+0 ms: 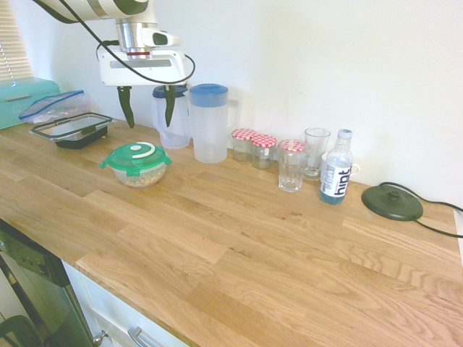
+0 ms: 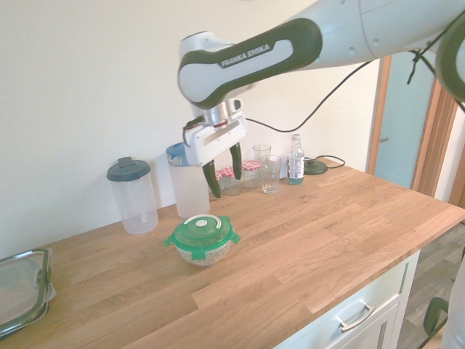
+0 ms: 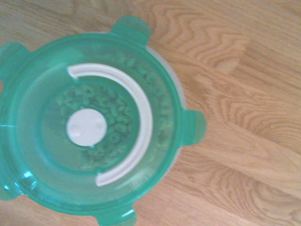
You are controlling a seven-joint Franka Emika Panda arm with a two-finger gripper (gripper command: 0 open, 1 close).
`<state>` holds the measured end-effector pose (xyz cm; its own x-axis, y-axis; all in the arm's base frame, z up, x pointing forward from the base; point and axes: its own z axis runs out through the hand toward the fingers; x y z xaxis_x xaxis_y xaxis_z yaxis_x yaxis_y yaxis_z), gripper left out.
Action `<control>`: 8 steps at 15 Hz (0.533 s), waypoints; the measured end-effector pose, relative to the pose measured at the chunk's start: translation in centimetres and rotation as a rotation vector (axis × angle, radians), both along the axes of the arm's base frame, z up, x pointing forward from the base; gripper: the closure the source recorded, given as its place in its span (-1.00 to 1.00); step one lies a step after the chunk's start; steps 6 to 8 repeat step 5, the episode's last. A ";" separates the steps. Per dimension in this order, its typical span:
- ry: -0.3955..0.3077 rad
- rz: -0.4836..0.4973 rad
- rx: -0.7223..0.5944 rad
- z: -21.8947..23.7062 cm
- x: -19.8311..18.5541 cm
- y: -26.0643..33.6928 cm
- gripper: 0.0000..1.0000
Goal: Cover the lid of food container
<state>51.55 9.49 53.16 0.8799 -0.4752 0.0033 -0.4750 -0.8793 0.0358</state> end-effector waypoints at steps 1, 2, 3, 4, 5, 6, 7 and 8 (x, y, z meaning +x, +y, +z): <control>-0.001 -0.044 0.014 -0.2 -1.1 -2.8 -1.00; 0.001 -0.079 0.020 -0.6 -2.4 -5.3 -1.00; 0.002 -0.109 0.023 -1.2 -3.9 -7.2 -1.00; -0.002 -0.128 0.023 -1.8 -5.3 -8.3 -1.00; -0.002 -0.132 0.024 -2.7 -6.8 -8.8 -1.00; -0.002 -0.132 0.024 -2.7 -6.8 -8.8 -1.00; -0.002 -0.132 0.024 -2.7 -6.8 -8.8 -1.00; -0.002 -0.132 0.024 -2.7 -6.8 -8.8 -1.00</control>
